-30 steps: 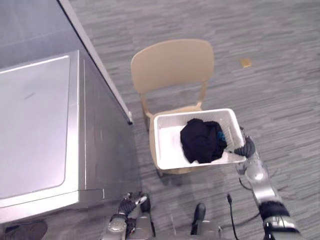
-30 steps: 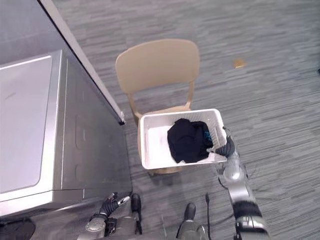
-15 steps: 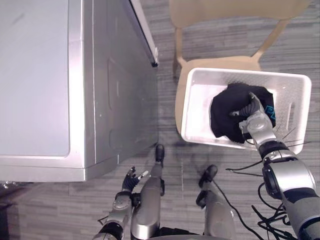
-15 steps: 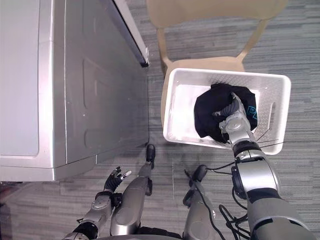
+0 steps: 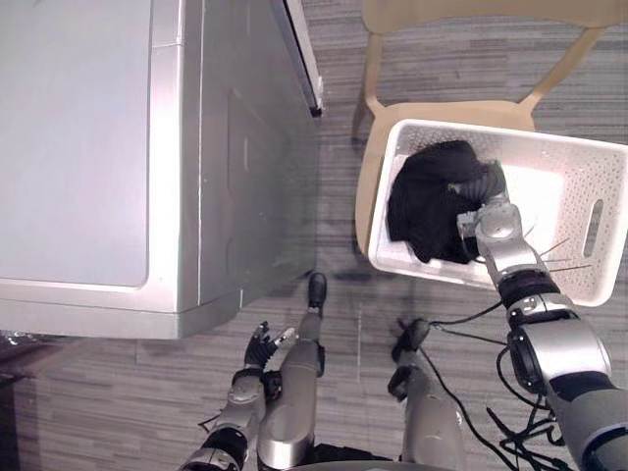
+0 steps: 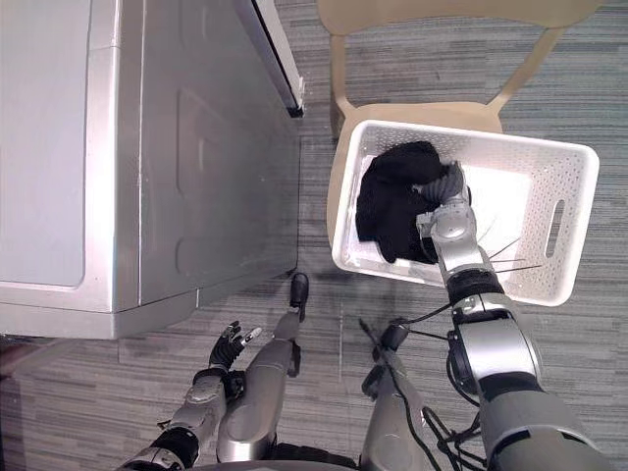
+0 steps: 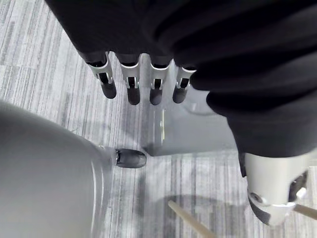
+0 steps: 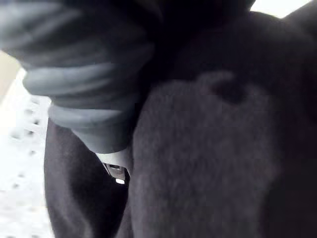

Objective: Pick up the laundry basket with both hands and put the clothes into the washing machine.

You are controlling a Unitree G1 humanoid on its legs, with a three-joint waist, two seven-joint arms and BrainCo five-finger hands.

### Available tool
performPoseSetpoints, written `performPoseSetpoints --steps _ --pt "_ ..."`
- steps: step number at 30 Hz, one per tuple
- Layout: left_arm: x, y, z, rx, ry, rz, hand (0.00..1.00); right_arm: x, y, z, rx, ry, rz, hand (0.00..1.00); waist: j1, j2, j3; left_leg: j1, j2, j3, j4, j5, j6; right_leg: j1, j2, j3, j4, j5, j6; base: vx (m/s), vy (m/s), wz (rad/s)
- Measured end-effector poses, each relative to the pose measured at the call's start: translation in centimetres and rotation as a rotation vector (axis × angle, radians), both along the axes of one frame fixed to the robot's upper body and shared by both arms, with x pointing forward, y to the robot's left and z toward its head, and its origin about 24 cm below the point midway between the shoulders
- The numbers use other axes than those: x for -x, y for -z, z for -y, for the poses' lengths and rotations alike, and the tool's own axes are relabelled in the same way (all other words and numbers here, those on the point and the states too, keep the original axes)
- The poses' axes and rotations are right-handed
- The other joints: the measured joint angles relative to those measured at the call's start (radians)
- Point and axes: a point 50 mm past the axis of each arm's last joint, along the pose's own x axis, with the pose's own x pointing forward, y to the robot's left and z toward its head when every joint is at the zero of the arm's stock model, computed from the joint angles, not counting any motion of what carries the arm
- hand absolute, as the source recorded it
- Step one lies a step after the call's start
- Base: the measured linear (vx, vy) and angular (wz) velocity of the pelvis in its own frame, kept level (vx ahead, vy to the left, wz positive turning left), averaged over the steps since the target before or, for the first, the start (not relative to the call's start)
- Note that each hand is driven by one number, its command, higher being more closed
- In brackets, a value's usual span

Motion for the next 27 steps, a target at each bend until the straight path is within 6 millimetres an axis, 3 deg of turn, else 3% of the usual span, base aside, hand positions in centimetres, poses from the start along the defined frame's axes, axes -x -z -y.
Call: performPoseSetpoints --steps 3,6,8,10,12,16,19,22,25,27 --pt "0.1 0.0 -0.3 0.000 -0.009 0.002 0.00 2.2 -0.3 -1.7 -0.130 -0.074 0.164 1.00 -0.018 -0.024 -0.016 0.044 0.000 0.021 -0.001 -0.002 -0.001 0.035 -0.001 0.019 -0.008 -0.006 0.007 -0.01 0.001 -0.09" --pt "1.6 0.9 -0.7 -0.012 -0.015 -0.047 0.00 4.5 1.1 -3.9 -0.282 -0.164 0.229 1.00 -0.052 -0.064 -0.071 0.062 0.005 0.028 -0.002 -0.013 -0.004 0.047 0.003 0.029 -0.009 -0.013 0.018 -0.01 -0.011 -0.11" --pt "2.6 1.6 -0.9 -0.025 -0.002 -0.093 0.00 6.2 2.6 -4.5 -0.366 -0.203 0.227 1.00 -0.051 -0.086 -0.099 0.107 0.007 0.047 -0.002 -0.033 -0.003 0.087 0.004 0.042 -0.019 -0.016 0.022 0.02 -0.004 -0.19" --pt "4.5 2.5 -1.8 -0.020 -0.038 -0.146 0.00 8.5 4.2 -6.1 -0.472 -0.300 0.222 1.00 -0.050 -0.114 -0.175 0.141 0.006 0.063 -0.002 -0.050 -0.007 0.117 0.005 0.060 -0.038 -0.017 0.026 0.05 -0.003 -0.18" --pt "5.4 3.0 -2.4 -0.026 -0.056 -0.183 0.00 9.7 4.8 -7.6 -0.546 -0.388 0.223 1.00 -0.052 -0.127 -0.215 0.172 0.006 0.077 -0.002 -0.059 -0.007 0.146 0.005 0.070 -0.053 -0.015 0.030 0.06 -0.008 -0.17" --pt "7.2 3.7 -3.3 -0.026 -0.078 -0.234 0.00 10.3 5.4 -11.4 -0.666 -0.578 0.180 1.00 -0.047 -0.136 -0.254 0.227 0.007 0.115 -0.002 -0.081 -0.013 0.170 0.001 0.108 -0.038 -0.023 0.033 0.02 0.001 -0.26" --pt "7.4 3.9 -3.5 -0.040 -0.061 -0.248 0.00 11.1 5.3 -12.6 -0.711 -0.649 0.183 1.00 -0.053 -0.139 -0.254 0.239 -0.017 0.068 -0.001 -0.097 -0.015 0.114 -0.047 0.146 0.178 -0.121 0.044 -0.01 0.009 0.44" --pt "7.3 3.7 -3.9 -0.055 -0.061 -0.241 0.00 11.5 4.7 -12.1 -0.705 -0.643 0.225 1.00 -0.053 -0.148 -0.259 0.178 -0.046 -0.090 0.064 -0.090 -0.014 0.099 -0.045 0.277 0.348 -0.176 0.050 0.02 -0.054 1.45" --pt "7.3 3.5 -4.4 -0.073 -0.083 -0.223 0.00 11.3 3.5 -12.1 -0.665 -0.654 0.277 1.00 -0.042 -0.170 -0.265 0.103 -0.093 -0.206 0.120 -0.072 -0.027 0.111 -0.034 0.403 0.384 -0.277 0.055 -0.01 -0.200 1.44" --pt "6.9 2.8 -4.7 -0.080 -0.102 -0.178 0.00 10.6 2.1 -12.7 -0.640 -0.683 0.316 1.00 -0.015 -0.168 -0.263 0.058 -0.090 -0.233 0.133 -0.055 -0.048 0.118 -0.021 0.402 0.329 -0.325 0.038 -0.15 -0.275 0.60"
